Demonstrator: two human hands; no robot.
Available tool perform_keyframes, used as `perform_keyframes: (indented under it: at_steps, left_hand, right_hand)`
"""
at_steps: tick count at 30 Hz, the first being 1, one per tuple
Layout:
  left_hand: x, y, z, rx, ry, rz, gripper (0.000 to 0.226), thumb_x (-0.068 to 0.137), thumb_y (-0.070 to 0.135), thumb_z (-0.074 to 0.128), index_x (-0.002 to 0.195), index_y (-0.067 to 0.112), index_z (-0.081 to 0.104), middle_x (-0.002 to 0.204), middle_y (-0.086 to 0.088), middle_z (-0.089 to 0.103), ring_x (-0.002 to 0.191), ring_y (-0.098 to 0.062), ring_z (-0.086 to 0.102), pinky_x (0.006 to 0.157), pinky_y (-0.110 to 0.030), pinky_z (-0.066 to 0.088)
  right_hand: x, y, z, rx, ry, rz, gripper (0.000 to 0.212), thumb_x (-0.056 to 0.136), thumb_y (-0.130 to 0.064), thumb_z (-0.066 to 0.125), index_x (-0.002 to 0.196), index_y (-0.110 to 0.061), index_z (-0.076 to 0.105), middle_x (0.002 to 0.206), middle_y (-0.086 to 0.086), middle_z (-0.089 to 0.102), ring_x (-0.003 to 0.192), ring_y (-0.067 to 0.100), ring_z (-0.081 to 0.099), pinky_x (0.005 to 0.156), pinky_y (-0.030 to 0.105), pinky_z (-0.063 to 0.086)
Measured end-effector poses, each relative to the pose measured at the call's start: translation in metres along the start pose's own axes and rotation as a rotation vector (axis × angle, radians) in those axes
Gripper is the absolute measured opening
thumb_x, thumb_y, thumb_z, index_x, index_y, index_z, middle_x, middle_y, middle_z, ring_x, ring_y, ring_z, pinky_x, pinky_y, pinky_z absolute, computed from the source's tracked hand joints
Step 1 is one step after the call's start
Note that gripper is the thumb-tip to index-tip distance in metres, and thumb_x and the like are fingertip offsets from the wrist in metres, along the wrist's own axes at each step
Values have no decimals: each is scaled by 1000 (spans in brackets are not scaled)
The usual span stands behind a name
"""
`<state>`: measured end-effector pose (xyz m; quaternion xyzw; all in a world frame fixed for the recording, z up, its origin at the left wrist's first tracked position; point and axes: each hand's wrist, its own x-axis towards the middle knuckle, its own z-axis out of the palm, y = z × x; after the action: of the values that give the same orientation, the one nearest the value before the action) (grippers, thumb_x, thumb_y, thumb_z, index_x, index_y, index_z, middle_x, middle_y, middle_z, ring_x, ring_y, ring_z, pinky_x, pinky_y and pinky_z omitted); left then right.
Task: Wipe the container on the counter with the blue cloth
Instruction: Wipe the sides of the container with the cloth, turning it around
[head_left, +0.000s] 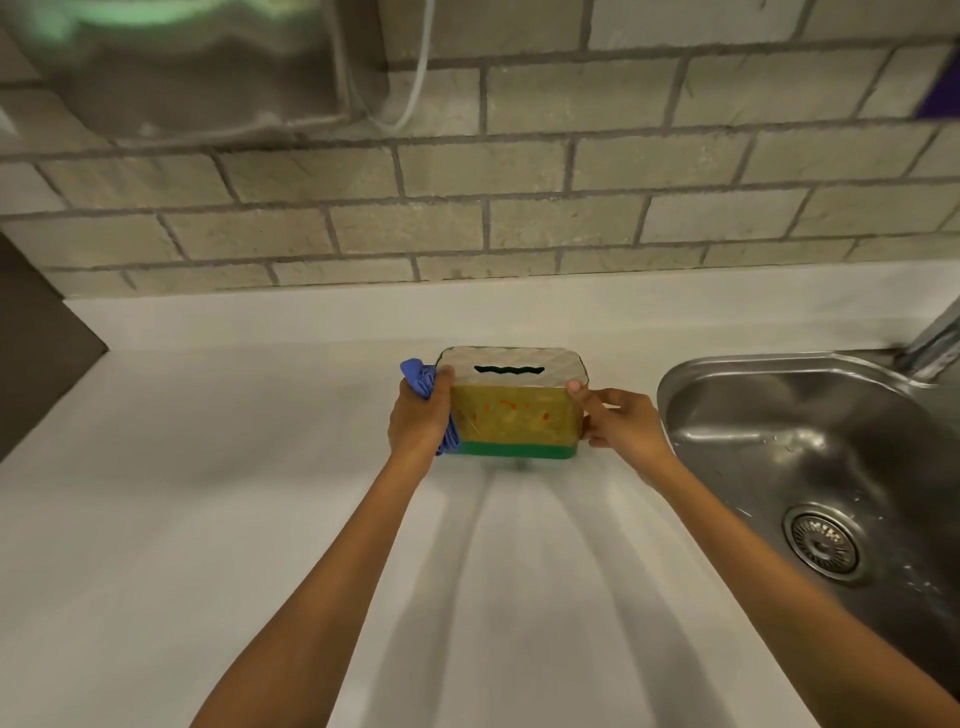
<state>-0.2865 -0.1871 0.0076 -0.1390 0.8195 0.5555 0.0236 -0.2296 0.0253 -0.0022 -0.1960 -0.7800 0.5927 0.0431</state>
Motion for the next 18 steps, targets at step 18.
perform_keyframes:
  at_steps: [18]
  left_hand:
    - [-51, 7, -23, 238, 61, 4, 57, 86, 63, 37, 106, 11, 54, 90, -6, 60, 81, -25, 55, 74, -32, 41]
  right_hand:
    - [-47, -15, -8, -139, 36, 109, 84, 66, -77, 51, 125, -17, 48, 108, 10, 64, 94, 28, 64, 70, 37, 55]
